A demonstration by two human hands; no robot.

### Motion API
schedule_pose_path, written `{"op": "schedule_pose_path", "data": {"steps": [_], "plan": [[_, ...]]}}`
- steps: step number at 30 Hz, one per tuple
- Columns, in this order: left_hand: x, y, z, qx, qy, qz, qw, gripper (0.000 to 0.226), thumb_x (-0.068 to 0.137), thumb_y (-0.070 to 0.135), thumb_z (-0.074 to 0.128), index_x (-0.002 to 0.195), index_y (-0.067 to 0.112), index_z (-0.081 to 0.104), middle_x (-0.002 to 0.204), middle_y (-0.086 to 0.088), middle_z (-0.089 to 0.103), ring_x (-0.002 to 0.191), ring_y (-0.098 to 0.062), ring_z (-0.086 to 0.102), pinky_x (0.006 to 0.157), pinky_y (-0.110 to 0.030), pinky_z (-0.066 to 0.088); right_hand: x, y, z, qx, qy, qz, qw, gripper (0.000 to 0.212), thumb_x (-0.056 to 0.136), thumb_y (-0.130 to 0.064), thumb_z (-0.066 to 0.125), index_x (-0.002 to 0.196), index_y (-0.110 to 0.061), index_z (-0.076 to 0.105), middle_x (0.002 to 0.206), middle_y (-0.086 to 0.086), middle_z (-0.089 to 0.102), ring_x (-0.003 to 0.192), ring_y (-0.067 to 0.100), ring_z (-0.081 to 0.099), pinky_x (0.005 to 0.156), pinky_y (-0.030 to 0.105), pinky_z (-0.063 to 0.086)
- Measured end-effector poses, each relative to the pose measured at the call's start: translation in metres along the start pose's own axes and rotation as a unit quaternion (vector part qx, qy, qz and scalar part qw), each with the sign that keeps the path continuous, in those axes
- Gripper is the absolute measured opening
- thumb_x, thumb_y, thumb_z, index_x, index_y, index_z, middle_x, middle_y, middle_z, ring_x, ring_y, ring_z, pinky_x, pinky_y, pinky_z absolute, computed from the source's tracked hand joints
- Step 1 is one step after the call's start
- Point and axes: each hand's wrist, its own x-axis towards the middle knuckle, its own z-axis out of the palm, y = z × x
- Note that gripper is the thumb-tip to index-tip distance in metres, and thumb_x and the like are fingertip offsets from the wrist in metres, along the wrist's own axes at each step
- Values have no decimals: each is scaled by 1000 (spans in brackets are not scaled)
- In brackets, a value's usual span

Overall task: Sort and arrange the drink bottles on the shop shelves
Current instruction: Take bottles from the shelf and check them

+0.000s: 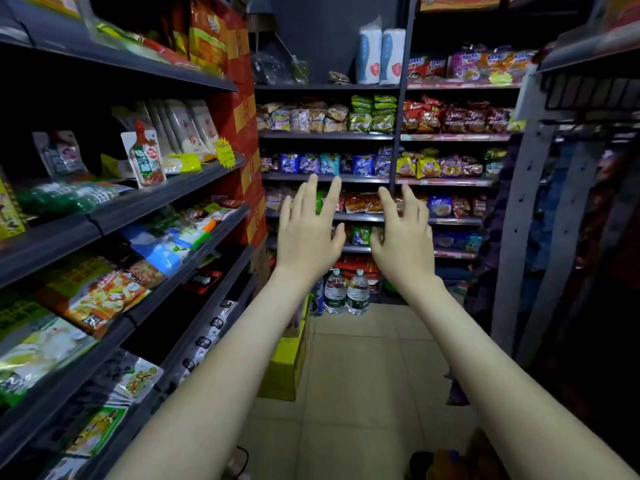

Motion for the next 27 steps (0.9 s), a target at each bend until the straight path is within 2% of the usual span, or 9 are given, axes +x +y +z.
{"op": "schedule_pose_path", "data": {"steps": [6, 11, 15, 22, 27], "plan": [[12, -58, 84, -6, -57, 15, 998, 64, 86, 21, 62, 146, 14, 40, 142, -25, 45, 130, -39, 46, 104, -52, 39, 46, 10, 98, 5, -72, 30, 997, 67, 95, -24, 53, 153, -17, 19, 157, 16, 19, 143, 32, 18, 106, 50, 34], [60, -119, 173, -13, -82, 20, 996, 63, 88, 22, 63, 146, 14, 39, 142, -24, 45, 127, -39, 48, 102, -50, 41, 122, 26, 195, -1, -78, 50, 996, 66, 96, -27, 52, 153, -21, 18, 158, 15, 16, 144, 32, 16, 108, 49, 32], [113, -156, 256, -46, -121, 28, 991, 62, 92, 23, 57, 149, 15, 33, 146, -22, 42, 133, -37, 43, 107, -48, 37, 188, 47, 262, -19, -83, 76, 993, 66, 97, -31, 52, 153, -23, 18, 158, 14, 17, 144, 31, 17, 108, 48, 32], [182, -151, 409, -140, -160, 51, 976, 60, 89, 21, 62, 145, 13, 42, 140, -23, 48, 125, -39, 51, 96, -48, 47, 264, 136, 342, -83, -79, 133, 984, 66, 94, -27, 55, 151, -14, 25, 153, 22, 26, 137, 38, 28, 99, 50, 39], [226, -133, 532, -190, -180, 62, 963, 59, 93, 25, 56, 148, 16, 36, 146, -21, 42, 131, -37, 44, 100, -47, 43, 317, 228, 409, -122, -68, 165, 976, 67, 95, -29, 55, 152, -13, 24, 151, 23, 29, 136, 39, 30, 97, 50, 42]]}}
